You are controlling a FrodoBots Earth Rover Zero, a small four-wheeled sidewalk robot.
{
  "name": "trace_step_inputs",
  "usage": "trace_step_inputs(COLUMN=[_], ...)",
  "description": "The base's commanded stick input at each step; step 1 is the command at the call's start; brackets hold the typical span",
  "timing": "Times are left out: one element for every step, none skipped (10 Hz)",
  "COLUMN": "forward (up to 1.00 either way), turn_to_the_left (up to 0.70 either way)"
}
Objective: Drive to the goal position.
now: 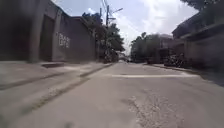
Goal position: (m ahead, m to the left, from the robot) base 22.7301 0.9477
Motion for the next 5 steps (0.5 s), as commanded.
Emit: trace_step_inputs(forward=[0.70,0.70,0.70,0.85,0.85], turn_to_the_left=[-0.34,-0.18,-0.13,-0.16,-0.16])
